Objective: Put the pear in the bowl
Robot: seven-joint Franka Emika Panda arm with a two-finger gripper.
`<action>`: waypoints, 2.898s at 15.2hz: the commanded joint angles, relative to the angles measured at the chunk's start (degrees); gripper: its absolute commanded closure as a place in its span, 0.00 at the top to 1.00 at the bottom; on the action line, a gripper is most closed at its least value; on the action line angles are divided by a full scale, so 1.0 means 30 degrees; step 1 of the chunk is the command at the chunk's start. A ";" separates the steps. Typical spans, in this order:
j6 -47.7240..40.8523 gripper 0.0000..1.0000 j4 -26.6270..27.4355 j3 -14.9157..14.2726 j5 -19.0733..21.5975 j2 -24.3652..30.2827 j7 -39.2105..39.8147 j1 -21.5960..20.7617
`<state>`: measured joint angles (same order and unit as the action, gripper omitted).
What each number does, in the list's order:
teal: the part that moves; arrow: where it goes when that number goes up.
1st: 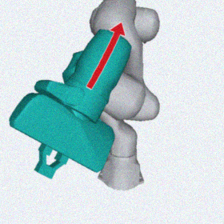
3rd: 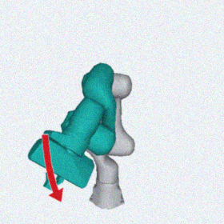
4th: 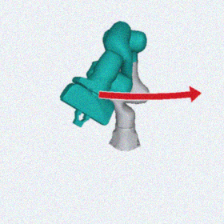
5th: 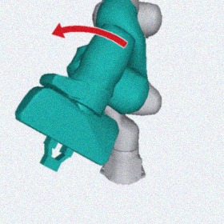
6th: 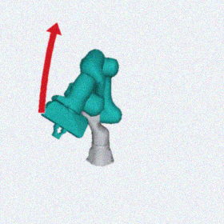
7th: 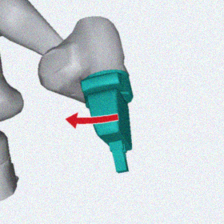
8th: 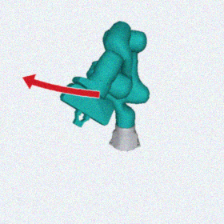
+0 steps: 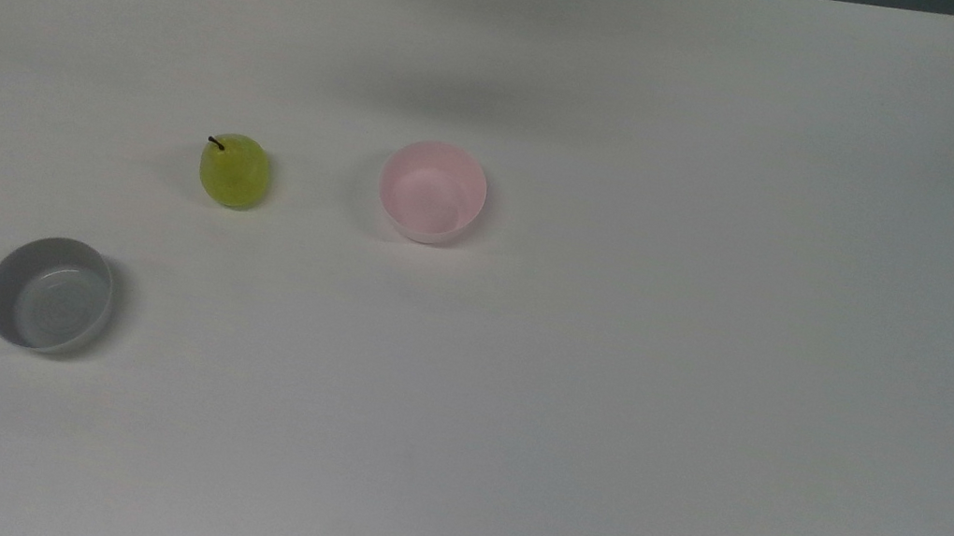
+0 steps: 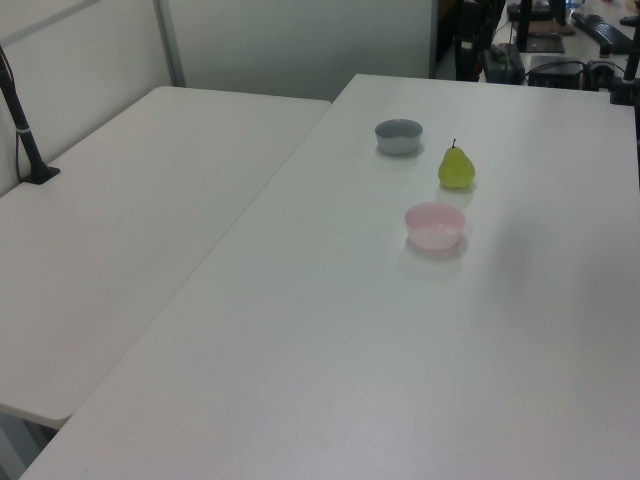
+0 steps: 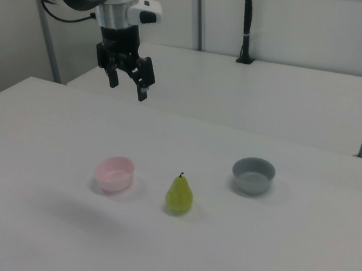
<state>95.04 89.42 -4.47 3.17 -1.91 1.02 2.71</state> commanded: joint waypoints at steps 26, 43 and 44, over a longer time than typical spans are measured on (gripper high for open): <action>0.8895 1.00 0.6081 -0.0385 -0.0621 -0.2202 0.7893 0.2494; 1.1563 0.66 0.6725 -0.0297 -0.0413 -0.5486 0.7805 0.2055; 1.1592 0.51 0.6726 -0.0297 -0.0384 -0.5516 0.7805 0.2025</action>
<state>128.05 107.61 -5.06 1.48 -18.89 24.59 9.83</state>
